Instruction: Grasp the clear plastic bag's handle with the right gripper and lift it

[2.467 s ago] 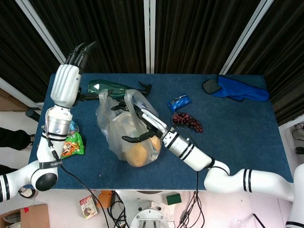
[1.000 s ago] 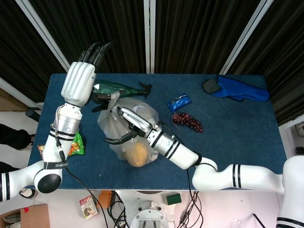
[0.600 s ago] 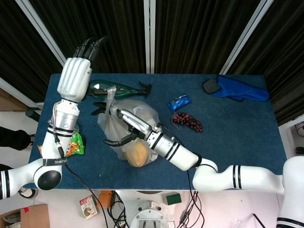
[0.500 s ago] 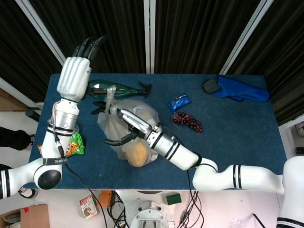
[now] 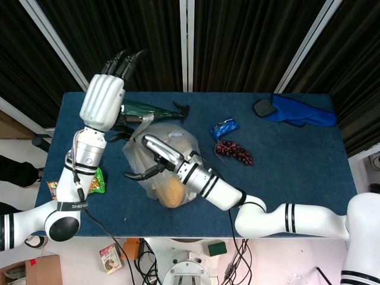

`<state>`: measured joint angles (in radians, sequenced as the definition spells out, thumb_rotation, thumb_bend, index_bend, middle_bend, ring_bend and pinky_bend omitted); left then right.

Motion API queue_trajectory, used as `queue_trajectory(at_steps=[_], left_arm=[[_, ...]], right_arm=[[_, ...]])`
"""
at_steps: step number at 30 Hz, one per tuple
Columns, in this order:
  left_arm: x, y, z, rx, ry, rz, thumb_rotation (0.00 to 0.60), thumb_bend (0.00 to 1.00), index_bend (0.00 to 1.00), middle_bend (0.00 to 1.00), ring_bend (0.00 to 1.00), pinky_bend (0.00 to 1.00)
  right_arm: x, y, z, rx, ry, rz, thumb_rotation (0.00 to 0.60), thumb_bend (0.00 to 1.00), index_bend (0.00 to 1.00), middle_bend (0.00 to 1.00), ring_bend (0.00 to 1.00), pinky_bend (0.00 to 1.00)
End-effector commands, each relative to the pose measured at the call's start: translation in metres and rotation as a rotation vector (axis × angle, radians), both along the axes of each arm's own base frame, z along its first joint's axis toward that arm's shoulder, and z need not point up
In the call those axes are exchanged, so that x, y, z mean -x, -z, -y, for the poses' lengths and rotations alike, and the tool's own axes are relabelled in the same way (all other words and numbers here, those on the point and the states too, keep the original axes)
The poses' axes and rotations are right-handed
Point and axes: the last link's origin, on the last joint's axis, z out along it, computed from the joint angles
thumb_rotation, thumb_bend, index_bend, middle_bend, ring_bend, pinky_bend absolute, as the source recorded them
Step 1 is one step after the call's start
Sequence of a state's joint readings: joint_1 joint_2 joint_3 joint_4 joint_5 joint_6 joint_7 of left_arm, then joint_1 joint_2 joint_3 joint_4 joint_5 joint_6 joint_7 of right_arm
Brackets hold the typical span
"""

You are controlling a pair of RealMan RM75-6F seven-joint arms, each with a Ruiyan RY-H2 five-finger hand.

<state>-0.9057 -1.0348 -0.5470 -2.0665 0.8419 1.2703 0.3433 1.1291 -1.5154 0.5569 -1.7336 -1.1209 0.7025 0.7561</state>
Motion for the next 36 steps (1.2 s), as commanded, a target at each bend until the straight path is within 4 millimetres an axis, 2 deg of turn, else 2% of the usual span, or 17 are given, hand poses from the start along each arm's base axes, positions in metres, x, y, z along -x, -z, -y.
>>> queue_trajectory(at_steps=[1,3,6,8,10,17,19,26,36], left_arm=[[0.000,-0.002,0.000,-0.001,-0.002,-0.006,0.458,0.06,0.03,0.12,0.03,0.13],[0.000,-0.002,0.000,-0.001,-0.003,-0.008,0.459,0.06,0.03,0.12,0.03,0.13],[0.001,-0.002,0.000,0.001,-0.007,-0.006,0.459,0.06,0.03,0.12,0.03,0.13],[0.002,-0.002,-0.001,0.002,-0.010,-0.009,0.459,0.06,0.03,0.12,0.03,0.13],[0.004,-0.002,-0.001,0.002,-0.016,-0.014,0.457,0.06,0.03,0.12,0.03,0.13],[0.009,-0.007,-0.004,0.007,-0.030,-0.010,0.462,0.06,0.03,0.12,0.03,0.13],[0.009,-0.011,-0.004,0.025,-0.028,-0.006,0.469,0.06,0.03,0.12,0.03,0.13],[0.021,-0.024,-0.002,0.135,-0.028,-0.061,0.590,0.00,0.03,0.12,0.03,0.12],[0.037,-0.050,0.004,0.178,-0.029,-0.075,0.600,0.00,0.02,0.12,0.03,0.12]], right_arm=[[-0.003,0.000,0.000,0.009,0.001,0.007,0.600,0.28,0.11,0.20,0.07,0.14],[-0.004,0.000,-0.001,0.008,0.004,0.008,0.600,0.29,0.16,0.24,0.10,0.17],[-0.003,0.000,-0.002,0.006,0.010,0.002,0.600,0.30,0.30,0.32,0.19,0.24],[-0.002,0.000,-0.002,0.010,0.013,0.000,0.600,0.30,0.44,0.43,0.30,0.33],[-0.002,-0.001,-0.002,0.013,0.016,0.002,0.600,0.31,0.53,0.50,0.37,0.39],[0.000,-0.006,-0.002,-0.008,0.025,0.004,0.600,0.34,0.67,0.62,0.47,0.46],[0.001,-0.008,-0.002,-0.013,0.029,0.008,0.600,0.34,0.68,0.63,0.48,0.47],[0.005,-0.012,0.002,-0.011,0.049,0.023,0.600,0.34,0.69,0.62,0.48,0.47],[0.007,-0.016,0.003,-0.001,0.059,0.035,0.600,0.35,0.69,0.61,0.48,0.47]])
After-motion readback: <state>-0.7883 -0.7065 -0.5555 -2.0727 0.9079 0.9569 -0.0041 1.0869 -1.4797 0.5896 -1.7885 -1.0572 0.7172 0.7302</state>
